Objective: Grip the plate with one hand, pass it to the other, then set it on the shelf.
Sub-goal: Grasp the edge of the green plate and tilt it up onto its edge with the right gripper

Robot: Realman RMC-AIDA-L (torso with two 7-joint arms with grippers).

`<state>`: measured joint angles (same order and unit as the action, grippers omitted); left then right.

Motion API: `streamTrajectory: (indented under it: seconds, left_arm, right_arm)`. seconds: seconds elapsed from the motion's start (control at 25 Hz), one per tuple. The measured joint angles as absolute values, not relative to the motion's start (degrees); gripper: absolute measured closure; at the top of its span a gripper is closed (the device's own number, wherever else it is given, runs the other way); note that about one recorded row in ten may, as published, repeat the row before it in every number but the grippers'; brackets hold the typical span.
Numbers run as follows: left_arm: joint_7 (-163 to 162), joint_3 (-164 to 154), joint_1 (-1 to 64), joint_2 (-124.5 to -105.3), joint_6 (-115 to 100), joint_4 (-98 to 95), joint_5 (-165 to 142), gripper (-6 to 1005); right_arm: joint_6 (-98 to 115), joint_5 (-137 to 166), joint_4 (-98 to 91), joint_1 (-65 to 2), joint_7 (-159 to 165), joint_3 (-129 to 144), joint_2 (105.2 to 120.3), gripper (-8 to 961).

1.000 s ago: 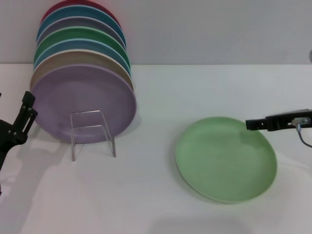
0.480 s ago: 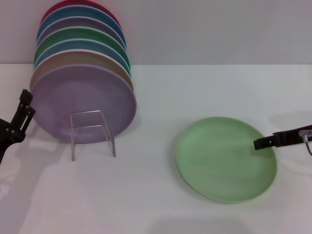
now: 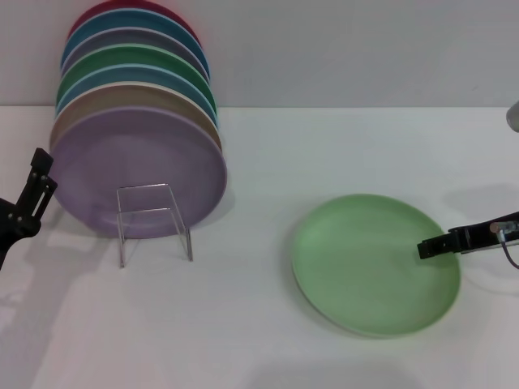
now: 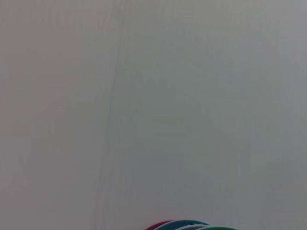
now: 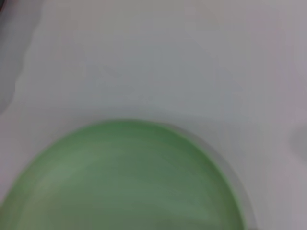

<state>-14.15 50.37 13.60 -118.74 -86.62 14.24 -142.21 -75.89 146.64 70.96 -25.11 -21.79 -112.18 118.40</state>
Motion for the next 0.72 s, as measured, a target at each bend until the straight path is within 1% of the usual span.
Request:
streamTrajectory:
  seconds: [0.32,0.68,0.72]
  left_arm:
    - [-14.15,50.36,13.41,-118.74,-86.8,14.27,-142.21,225]
    - [-14.15,50.74,13.17,-118.64,-86.92,14.46,-142.21,226]
    - [-14.15,50.74,13.17,-118.64,-86.92,14.46,-142.21,226]
  right_arm:
    - [-75.78,147.23,68.6,-25.9,-22.0,-111.86,118.38,226]
    - [-75.89,149.56,67.68,-26.49,-21.67,-112.21,118.7,228]
    - [-75.89,149.56,67.68,-26.49,-21.67,-112.21,118.7,334]
